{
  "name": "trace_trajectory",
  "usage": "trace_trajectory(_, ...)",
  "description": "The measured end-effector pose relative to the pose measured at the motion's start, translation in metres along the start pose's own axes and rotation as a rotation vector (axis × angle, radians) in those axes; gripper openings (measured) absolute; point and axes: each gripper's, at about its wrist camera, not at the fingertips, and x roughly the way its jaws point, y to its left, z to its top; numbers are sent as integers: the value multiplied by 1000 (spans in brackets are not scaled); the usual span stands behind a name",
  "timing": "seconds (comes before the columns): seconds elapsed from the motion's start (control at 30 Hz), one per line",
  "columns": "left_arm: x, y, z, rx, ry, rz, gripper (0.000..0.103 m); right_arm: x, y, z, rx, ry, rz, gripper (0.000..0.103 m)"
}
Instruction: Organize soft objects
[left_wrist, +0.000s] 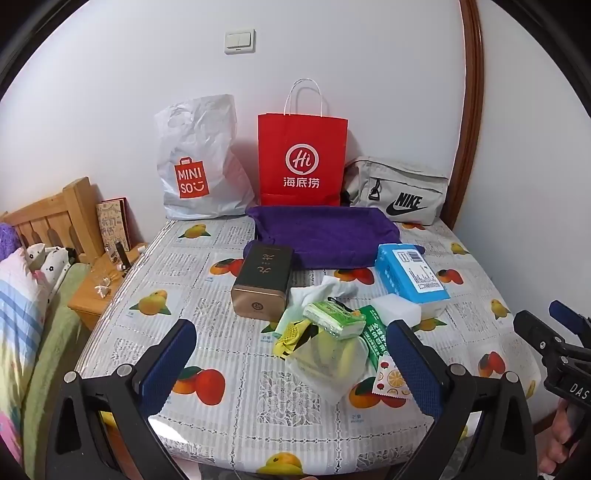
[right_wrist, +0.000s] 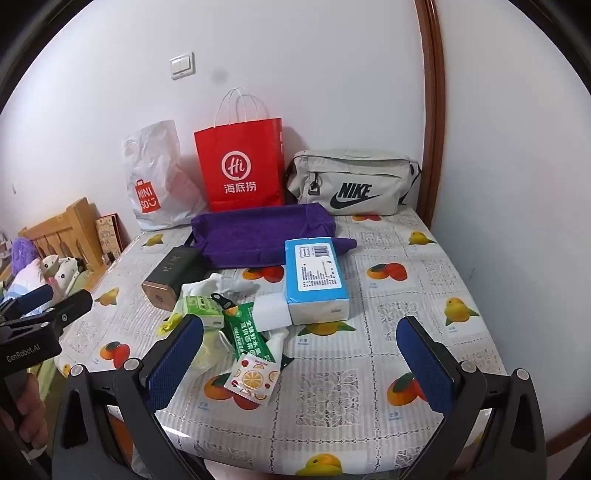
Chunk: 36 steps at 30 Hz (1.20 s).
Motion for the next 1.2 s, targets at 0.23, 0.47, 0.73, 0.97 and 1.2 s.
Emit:
trace_trajectory(0.23,1,-2,-1,3,3,-4,103,-3,4,0,-4,0,8,103)
trace_trajectory(0.47,-1,-1,3,1,0,1,103,-5,7,-2,-5,-8,16,103)
trace_trajectory(0.73,-10,3,6,-11,-9,-1,103,-7,8,-2,4,-15,20,103)
trace_trajectory(0.97,-10,4,6,-13,-10,-1,103,-8,7,-2,7,-20,21,103)
trace_trajectory(1.2,-10,5,6,-10,-8,-3,103,-11,7,-2,10,-30,20,103)
